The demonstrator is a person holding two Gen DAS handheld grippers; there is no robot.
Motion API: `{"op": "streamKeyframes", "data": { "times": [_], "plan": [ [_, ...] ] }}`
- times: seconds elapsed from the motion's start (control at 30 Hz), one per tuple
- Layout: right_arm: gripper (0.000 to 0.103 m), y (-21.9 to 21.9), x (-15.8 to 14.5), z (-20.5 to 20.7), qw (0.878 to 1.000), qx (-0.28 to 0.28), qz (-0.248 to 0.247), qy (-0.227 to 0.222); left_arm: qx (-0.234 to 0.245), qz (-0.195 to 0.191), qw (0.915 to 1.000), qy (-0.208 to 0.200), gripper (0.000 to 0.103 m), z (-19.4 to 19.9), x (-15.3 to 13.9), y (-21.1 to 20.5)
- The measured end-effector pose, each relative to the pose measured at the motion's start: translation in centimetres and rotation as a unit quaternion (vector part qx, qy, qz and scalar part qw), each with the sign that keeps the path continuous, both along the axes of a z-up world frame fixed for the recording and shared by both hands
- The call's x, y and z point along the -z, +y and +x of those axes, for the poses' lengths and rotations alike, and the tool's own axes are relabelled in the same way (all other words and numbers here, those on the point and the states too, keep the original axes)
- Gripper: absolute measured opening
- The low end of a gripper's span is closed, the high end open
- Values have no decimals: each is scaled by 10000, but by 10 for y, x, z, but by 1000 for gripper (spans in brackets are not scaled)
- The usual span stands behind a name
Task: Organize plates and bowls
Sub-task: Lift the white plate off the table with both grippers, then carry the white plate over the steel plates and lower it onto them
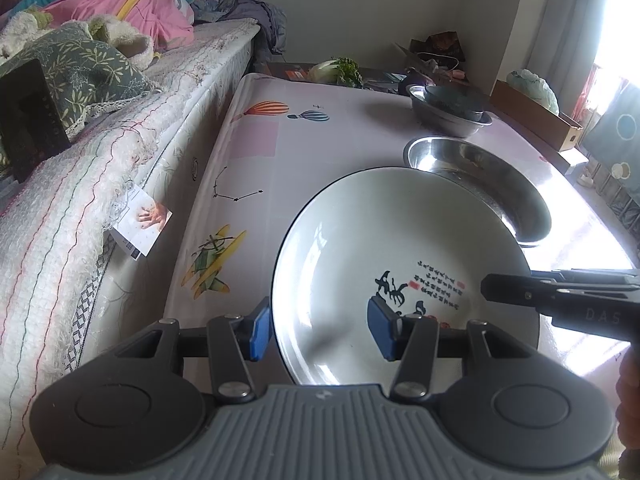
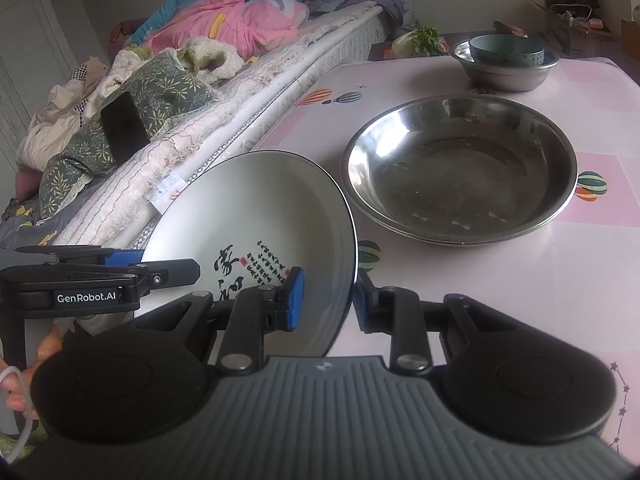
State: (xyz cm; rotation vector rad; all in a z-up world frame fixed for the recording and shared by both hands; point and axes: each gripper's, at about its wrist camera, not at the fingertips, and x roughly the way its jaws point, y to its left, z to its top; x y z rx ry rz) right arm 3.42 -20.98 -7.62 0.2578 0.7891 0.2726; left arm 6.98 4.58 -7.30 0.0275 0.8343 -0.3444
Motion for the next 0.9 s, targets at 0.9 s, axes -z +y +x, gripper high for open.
{"op": "streamKeyframes", "data": {
  "times": [0.9],
  "plan": [
    [26, -4, -14, -6, 9998, 92, -7, -193, 25, 23, 9998, -219, 51, -4, -15, -7]
  ]
}}
